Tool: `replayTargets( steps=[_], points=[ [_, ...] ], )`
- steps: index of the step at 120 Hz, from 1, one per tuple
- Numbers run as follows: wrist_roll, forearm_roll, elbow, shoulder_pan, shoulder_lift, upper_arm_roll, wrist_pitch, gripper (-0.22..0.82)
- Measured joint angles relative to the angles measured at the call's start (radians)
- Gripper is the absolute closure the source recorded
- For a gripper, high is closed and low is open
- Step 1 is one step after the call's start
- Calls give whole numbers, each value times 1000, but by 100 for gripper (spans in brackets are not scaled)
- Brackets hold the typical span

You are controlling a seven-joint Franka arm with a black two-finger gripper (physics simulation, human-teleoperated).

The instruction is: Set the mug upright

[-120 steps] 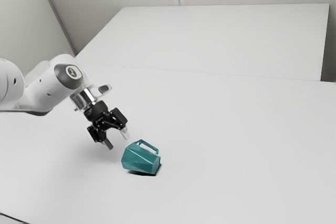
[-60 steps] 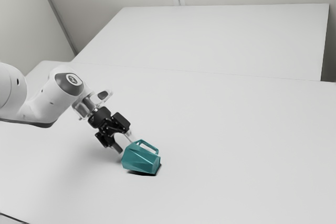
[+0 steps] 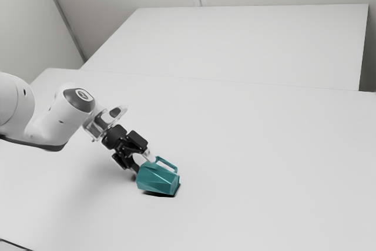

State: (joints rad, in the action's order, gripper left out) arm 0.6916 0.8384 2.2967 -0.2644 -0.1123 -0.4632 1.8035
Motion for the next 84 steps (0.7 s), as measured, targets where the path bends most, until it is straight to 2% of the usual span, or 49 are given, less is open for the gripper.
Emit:
replayTargets(
  steps=[75,84],
  points=[
    [71,61,8,-13,-5,32,23,0],
    [75,64,8,-13,-5,34,24,5]
  ],
)
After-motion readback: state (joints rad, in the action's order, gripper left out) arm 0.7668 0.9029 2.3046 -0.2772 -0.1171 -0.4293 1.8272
